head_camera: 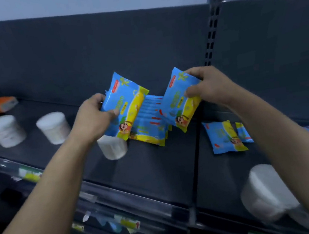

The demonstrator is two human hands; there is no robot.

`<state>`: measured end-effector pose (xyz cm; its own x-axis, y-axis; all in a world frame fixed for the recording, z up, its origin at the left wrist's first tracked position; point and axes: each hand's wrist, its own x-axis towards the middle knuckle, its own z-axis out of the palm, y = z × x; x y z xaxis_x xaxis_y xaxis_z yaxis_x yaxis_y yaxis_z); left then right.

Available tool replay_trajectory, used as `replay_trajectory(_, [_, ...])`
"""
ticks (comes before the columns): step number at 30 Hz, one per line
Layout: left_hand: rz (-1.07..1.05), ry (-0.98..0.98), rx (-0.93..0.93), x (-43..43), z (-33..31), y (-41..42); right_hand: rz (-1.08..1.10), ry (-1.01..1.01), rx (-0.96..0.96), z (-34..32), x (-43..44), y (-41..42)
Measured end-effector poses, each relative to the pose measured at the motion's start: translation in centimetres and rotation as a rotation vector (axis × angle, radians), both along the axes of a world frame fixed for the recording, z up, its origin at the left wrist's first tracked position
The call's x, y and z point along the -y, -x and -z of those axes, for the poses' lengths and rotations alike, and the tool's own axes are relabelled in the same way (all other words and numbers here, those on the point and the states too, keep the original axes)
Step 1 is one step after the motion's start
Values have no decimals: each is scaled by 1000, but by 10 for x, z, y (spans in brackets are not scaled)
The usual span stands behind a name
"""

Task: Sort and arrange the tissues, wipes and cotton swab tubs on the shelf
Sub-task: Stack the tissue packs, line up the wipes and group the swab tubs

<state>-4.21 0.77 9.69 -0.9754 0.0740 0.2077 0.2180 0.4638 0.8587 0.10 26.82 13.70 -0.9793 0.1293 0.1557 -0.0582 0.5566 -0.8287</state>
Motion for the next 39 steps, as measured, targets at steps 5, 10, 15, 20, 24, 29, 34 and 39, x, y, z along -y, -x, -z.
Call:
replay_trajectory(5, [-19,11,-102,66,-4,40,84,91,0,13,57,34])
replay_trajectory(10, [31,152,-126,108,0,83,225,140,-41,24,91,52])
replay_trajectory(15, [171,334,-132,107,17,102,277,116,25,32,99,46])
replay_trajectory(20, [235,472,-154,96,27,106,180,7,87,42,97,40])
replay_trajectory(24, [251,540,-119,93,35,104,116,-132,146,53,96,41])
replay_trajectory(29, [275,568,-77,92,45,102,139,-211,120,67,98,44])
replay_trajectory(34, [297,600,-89,87,51,109,195,-387,161,79,97,44])
replay_trajectory(39, [408,660,-150,82,53,122,234,-504,227,87,102,46])
